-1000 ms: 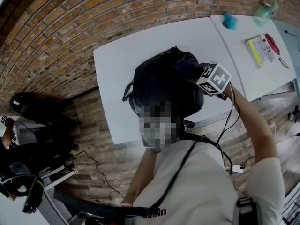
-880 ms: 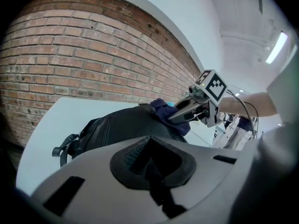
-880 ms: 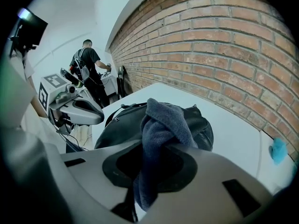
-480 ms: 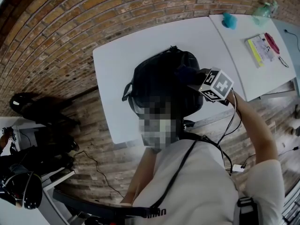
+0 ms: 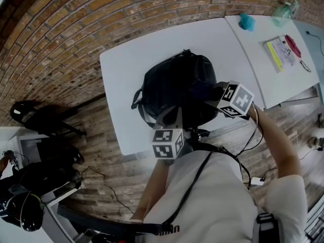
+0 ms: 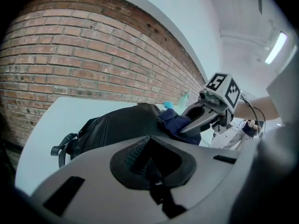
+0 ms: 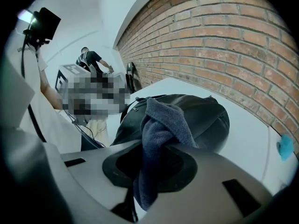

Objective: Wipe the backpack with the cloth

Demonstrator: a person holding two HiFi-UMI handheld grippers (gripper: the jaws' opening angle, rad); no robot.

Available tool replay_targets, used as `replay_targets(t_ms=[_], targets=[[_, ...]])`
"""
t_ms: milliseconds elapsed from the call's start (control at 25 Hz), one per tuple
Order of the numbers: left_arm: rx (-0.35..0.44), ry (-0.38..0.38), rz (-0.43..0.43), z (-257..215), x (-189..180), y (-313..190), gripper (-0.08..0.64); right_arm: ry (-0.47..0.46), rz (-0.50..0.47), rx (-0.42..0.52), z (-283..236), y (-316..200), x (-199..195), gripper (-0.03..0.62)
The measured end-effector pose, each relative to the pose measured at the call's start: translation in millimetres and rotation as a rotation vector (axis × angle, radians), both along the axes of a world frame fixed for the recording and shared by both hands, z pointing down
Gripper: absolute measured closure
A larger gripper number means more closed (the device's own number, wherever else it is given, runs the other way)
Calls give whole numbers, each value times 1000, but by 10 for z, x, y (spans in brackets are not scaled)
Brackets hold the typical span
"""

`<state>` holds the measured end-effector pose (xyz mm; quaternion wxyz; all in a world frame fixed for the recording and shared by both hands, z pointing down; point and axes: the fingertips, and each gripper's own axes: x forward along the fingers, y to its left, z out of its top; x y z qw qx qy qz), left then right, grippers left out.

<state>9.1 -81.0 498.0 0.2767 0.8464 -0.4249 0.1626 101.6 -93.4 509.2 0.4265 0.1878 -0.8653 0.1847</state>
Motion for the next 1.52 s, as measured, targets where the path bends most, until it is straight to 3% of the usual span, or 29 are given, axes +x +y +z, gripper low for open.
replay_targets(t_ms=[1200,1400,1520], targets=[[-1,6,-26,-5,-48,67,557,12,-176,-129,110,766,-137,524],[1,3,-36,-11,-79,64,557,28,-209,-124,58,685,-73,525],[4,-1,-37,-26,-101,61,557,3,-159,-72,-129,335,17,525]])
